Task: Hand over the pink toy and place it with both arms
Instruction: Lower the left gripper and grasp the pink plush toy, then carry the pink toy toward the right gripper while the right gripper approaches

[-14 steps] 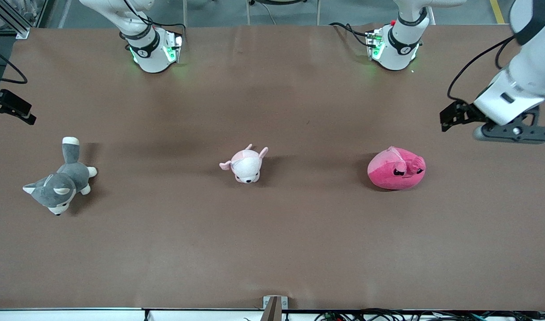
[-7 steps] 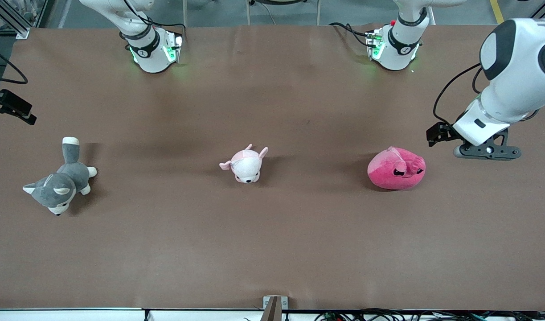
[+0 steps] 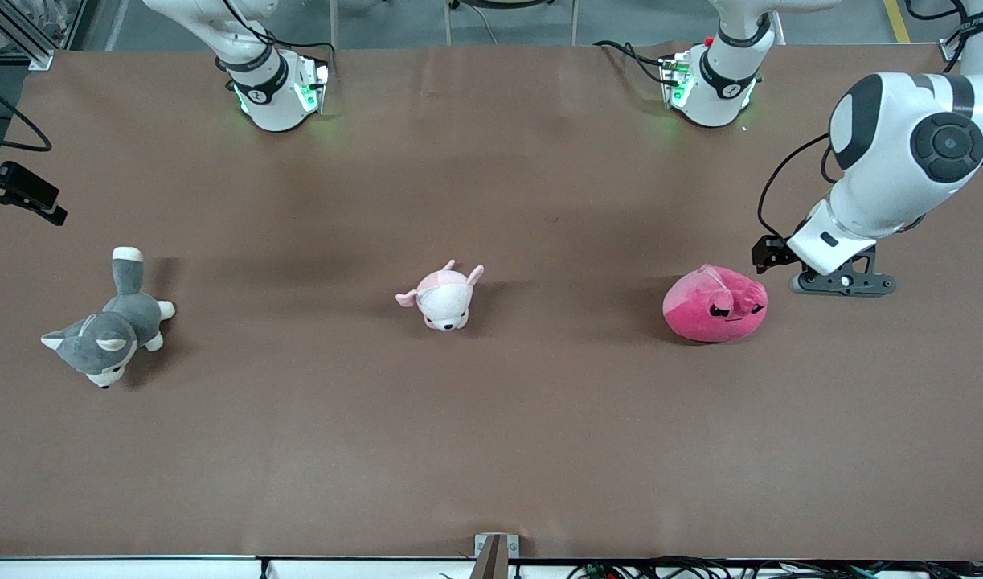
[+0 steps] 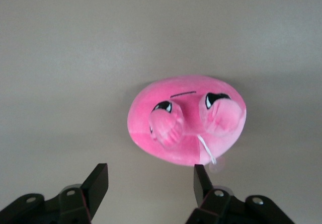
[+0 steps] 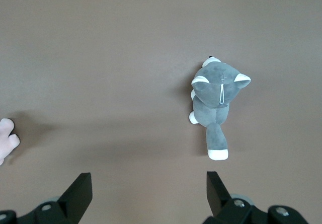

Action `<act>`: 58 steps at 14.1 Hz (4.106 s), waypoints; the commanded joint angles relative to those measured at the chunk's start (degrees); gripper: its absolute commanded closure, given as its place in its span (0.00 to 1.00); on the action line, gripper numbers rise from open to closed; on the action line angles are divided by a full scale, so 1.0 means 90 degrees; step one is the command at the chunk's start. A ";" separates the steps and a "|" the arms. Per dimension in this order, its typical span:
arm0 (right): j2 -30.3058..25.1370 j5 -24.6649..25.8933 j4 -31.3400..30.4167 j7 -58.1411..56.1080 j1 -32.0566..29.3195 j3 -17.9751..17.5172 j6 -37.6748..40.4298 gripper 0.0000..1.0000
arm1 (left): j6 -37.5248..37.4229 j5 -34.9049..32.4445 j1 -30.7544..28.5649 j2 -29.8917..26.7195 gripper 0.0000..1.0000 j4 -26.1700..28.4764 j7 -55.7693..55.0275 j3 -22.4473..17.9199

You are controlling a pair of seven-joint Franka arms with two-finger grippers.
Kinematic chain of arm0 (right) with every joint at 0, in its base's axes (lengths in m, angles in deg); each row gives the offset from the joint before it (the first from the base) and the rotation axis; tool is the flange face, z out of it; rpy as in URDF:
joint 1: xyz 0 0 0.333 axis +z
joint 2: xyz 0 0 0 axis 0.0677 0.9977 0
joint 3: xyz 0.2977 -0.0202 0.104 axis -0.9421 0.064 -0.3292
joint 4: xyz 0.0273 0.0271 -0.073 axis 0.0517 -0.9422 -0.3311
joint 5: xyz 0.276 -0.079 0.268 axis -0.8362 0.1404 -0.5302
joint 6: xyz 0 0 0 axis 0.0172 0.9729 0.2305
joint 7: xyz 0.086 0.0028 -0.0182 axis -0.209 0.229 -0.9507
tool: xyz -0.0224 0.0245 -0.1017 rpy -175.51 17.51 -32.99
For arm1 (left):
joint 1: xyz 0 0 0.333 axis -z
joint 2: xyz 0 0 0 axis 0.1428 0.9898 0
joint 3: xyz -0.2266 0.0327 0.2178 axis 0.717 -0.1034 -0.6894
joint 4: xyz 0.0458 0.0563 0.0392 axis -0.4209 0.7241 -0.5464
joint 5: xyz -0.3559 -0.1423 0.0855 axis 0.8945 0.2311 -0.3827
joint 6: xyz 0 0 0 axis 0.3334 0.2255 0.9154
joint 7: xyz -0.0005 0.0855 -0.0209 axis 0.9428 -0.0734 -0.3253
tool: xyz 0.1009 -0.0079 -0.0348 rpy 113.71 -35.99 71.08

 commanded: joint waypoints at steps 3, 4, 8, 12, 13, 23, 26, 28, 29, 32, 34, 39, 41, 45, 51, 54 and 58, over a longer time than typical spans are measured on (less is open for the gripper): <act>-0.0191 0.0074 -0.0192 -0.0060 -0.0016 -0.0026 -0.0058 0.00 | 0.0541 0.0096 -0.0129 0.0369 0.27 -0.0009 -0.0061 0.0031; -0.0191 0.0074 -0.0192 -0.0060 -0.0016 -0.0026 -0.0058 0.00 | 0.0657 0.0193 -0.0139 0.0457 0.27 -0.0019 -0.0081 0.0032; -0.0181 0.0074 -0.0192 -0.0060 -0.0016 -0.0026 -0.0058 0.00 | 0.0912 0.0545 -0.0149 0.0828 0.28 -0.0107 -0.0091 0.0022; -0.0181 0.0074 -0.0192 -0.0060 -0.0025 -0.0026 -0.0048 0.00 | 0.0912 0.0595 -0.0198 0.0946 0.41 -0.0117 -0.0091 0.0022; -0.0181 0.0074 -0.0192 -0.0060 -0.0025 -0.0026 -0.0048 0.00 | 0.0903 0.0595 -0.0198 0.0975 0.57 -0.0097 -0.0052 0.0031; -0.0181 -0.0023 -0.0182 -0.0021 -0.0025 -0.0026 0.0166 0.00 | -0.0100 0.1050 -0.0032 0.0537 1.00 -0.0778 -0.0061 0.0392; -0.0181 -0.0490 -0.0162 0.0008 -0.0025 -0.0027 0.0216 0.00 | -0.1155 0.1464 -0.0022 0.0536 1.00 -0.1783 -0.0451 0.0762; -0.0171 -0.0852 -0.0162 0.0027 -0.0016 -0.0026 0.0255 0.00 | -0.1635 0.1474 -0.0012 0.0555 1.00 -0.2418 -0.0841 0.1007; -0.0171 -0.1240 -0.0162 0.0008 -0.0016 -0.0026 0.0400 0.00 | -0.1656 0.1474 -0.0022 0.0556 1.00 -0.2586 -0.0968 0.1182; -0.0152 -0.2054 -0.0162 0.0028 0.0013 -0.0026 0.0402 0.12 | -0.1666 0.1853 0.0027 0.0624 1.00 -0.3093 -0.1641 0.1544; -0.0142 -0.2414 -0.0162 0.0028 0.0082 -0.0046 0.0382 0.22 | -0.1656 0.2040 0.0075 0.0721 1.00 -0.3338 -0.2352 0.1904; 0.0131 -0.3246 -0.0152 0.0028 0.0432 -0.0056 0.0353 0.29 | -0.1597 0.2050 0.0972 0.1423 1.00 -0.4450 -0.4247 0.2297; 0.0161 -0.3285 -0.0152 0.0028 0.0716 -0.0056 0.0246 0.29 | -0.1433 0.2360 0.1353 0.1513 1.00 -0.4570 -0.4475 0.2297; 0.0317 -0.3684 -0.0133 0.0037 0.1039 -0.0056 0.0011 0.29 | -0.0467 0.2782 0.2017 0.1629 1.00 -0.4570 -0.5244 0.2297; 0.0463 -0.4525 -0.0113 0.0212 0.1370 -0.0056 0.0069 0.29 | 0.1486 0.2782 0.2829 0.2390 1.00 -0.4696 -0.6320 0.2287; 0.0454 -0.4535 -0.0123 0.0487 0.1635 -0.0056 0.0108 0.28 | 0.2122 0.2782 0.3073 0.2791 1.00 -0.4892 -0.6575 0.2287; 0.0454 -0.4428 -0.0172 0.0457 0.1781 -0.0046 0.0372 0.28 | 0.2260 0.2782 0.3171 0.2929 1.00 -0.4892 -0.6575 0.2278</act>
